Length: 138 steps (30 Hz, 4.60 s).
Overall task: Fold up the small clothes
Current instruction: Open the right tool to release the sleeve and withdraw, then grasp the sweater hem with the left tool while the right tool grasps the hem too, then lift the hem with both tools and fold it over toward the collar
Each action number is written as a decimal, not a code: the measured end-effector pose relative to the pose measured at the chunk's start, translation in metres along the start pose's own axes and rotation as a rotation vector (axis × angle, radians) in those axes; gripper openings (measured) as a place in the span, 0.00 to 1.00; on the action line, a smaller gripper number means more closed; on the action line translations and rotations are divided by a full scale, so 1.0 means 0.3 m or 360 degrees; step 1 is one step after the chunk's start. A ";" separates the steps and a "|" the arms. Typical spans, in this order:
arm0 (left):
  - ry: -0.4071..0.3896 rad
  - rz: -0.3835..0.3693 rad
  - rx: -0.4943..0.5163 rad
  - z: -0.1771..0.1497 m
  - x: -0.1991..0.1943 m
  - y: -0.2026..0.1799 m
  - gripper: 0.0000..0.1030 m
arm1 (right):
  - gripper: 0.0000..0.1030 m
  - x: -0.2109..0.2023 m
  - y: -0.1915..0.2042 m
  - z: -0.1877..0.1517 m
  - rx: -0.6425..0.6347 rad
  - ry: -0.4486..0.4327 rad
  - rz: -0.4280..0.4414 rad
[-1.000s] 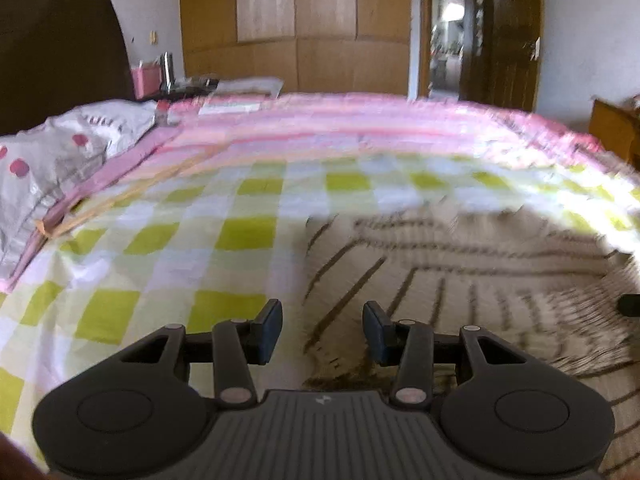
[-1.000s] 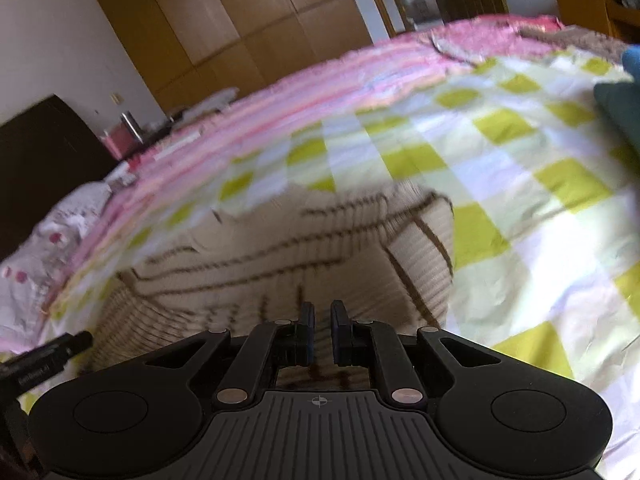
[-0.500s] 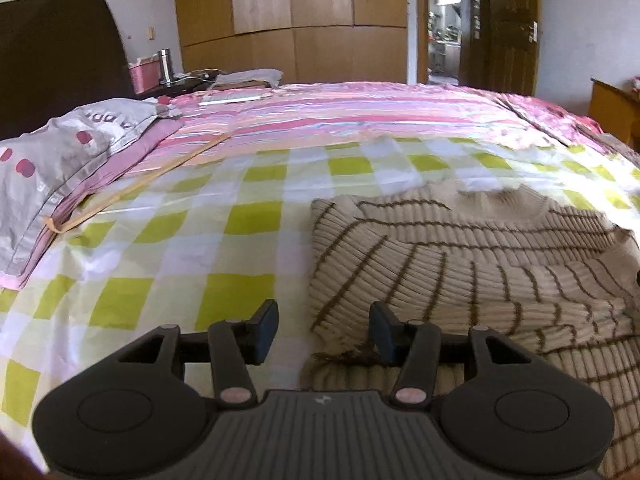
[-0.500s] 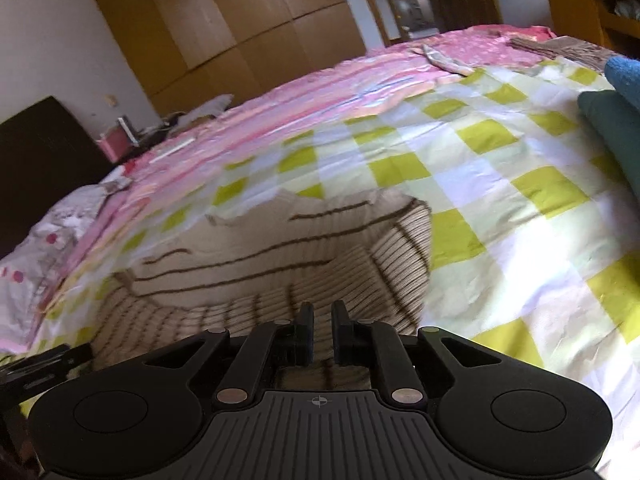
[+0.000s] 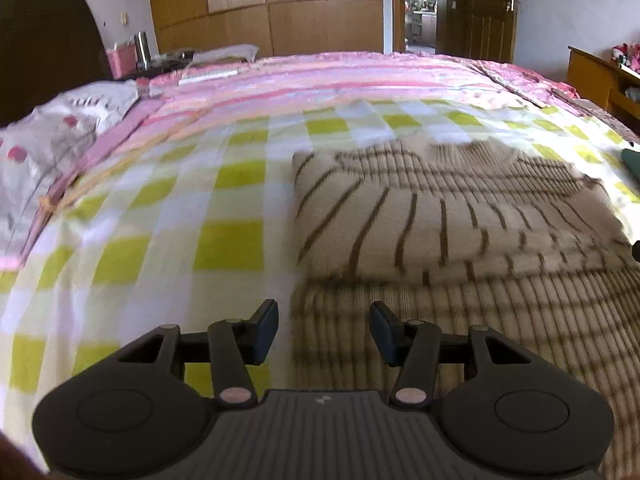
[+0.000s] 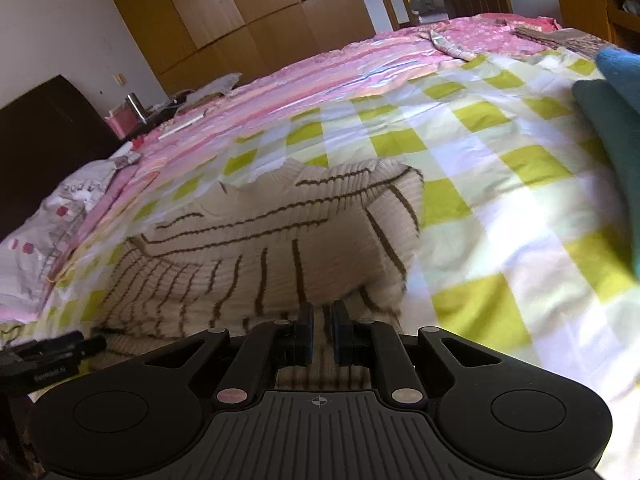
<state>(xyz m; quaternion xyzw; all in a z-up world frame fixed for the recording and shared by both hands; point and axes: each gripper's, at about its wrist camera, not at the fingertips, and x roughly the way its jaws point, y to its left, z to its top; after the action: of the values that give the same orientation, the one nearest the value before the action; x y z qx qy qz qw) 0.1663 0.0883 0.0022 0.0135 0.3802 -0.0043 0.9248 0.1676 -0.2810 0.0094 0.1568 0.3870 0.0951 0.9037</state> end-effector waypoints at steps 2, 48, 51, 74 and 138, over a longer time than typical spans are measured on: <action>0.0031 -0.0007 -0.0014 -0.048 -0.042 0.013 0.54 | 0.12 -0.044 -0.016 -0.037 0.0017 0.0042 0.0020; 0.0546 -0.0138 -0.0167 -0.360 -0.326 0.041 0.54 | 0.26 -0.412 -0.081 -0.527 0.0309 0.0576 0.0244; 0.0540 -0.0159 -0.0216 -0.363 -0.335 0.054 0.42 | 0.25 -0.408 -0.083 -0.536 0.0347 0.0559 0.0273; 0.0541 -0.0433 -0.0459 -0.362 -0.343 0.121 0.14 | 0.08 -0.413 -0.077 -0.556 0.0561 0.0437 0.0455; -0.0305 -0.0711 -0.1034 0.255 0.264 0.259 0.10 | 0.06 0.194 -0.200 0.260 0.0896 -0.0489 0.0479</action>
<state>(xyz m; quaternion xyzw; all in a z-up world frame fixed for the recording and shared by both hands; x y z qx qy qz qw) 0.2778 0.1640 0.0024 -0.3628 0.2674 -0.0860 0.8885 0.2673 -0.3362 -0.0003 0.4674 0.2301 0.0921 0.8486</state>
